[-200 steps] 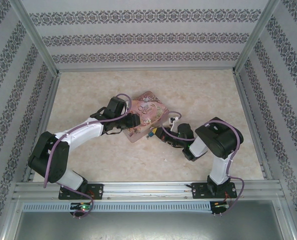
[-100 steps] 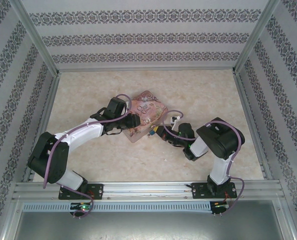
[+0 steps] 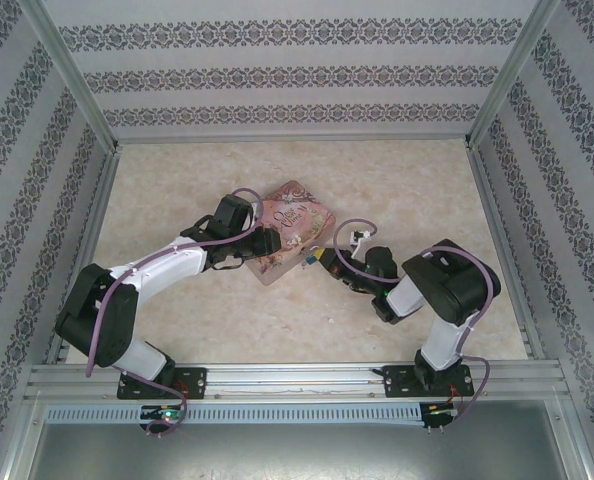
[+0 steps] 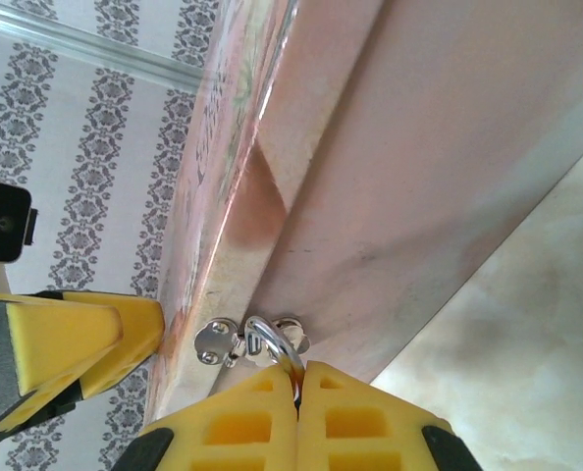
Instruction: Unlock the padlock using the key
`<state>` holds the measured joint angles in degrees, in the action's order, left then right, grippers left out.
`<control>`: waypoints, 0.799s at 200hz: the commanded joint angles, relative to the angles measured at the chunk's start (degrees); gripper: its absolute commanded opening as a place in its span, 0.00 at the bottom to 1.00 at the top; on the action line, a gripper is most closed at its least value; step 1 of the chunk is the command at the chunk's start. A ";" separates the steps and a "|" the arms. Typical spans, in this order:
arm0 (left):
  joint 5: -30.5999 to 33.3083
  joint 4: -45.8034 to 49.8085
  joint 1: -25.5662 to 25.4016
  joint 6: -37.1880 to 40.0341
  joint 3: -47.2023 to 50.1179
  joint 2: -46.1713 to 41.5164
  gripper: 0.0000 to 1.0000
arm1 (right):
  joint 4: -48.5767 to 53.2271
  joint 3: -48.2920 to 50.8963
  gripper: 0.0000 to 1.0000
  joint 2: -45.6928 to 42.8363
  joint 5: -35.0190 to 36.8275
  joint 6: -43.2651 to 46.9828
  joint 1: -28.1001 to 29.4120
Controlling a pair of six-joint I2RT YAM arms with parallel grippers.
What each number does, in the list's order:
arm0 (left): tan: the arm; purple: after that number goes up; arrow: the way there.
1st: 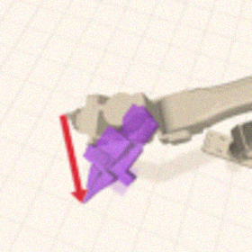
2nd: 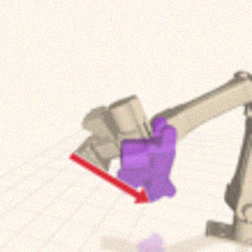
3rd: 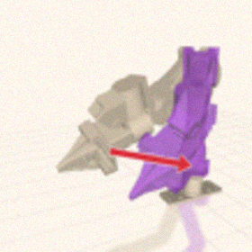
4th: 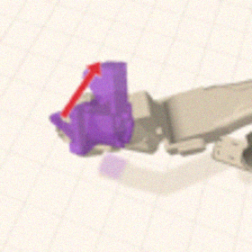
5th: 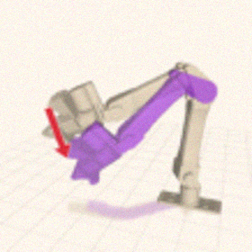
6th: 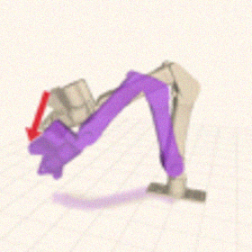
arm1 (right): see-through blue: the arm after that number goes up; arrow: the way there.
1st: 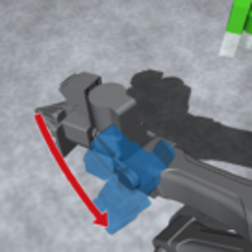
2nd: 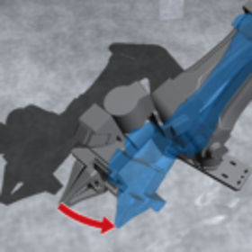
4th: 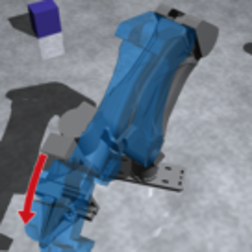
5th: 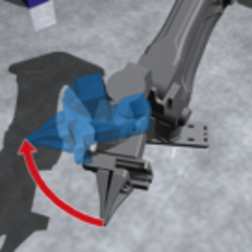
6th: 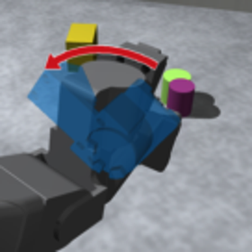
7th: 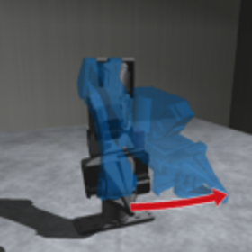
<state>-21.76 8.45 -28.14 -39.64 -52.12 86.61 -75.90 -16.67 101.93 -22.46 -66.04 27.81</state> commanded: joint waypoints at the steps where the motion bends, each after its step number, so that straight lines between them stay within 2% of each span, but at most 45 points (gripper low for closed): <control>1: -0.08 3.31 -0.97 -1.75 1.76 1.56 0.37 | -1.75 1.26 0.00 -2.39 1.01 1.18 -1.23; 62: -1.54 1.26 -0.82 -3.43 0.61 1.31 0.40 | 1.95 3.08 0.00 -7.74 0.31 2.91 -3.60; 160: 2.84 2.34 0.17 -1.52 0.15 -6.44 0.47 | 21.36 3.92 0.00 -25.61 0.57 9.00 -6.18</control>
<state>-21.45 9.10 -28.12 -42.02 -52.29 84.07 -60.29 -13.47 80.47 -22.26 -60.14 22.22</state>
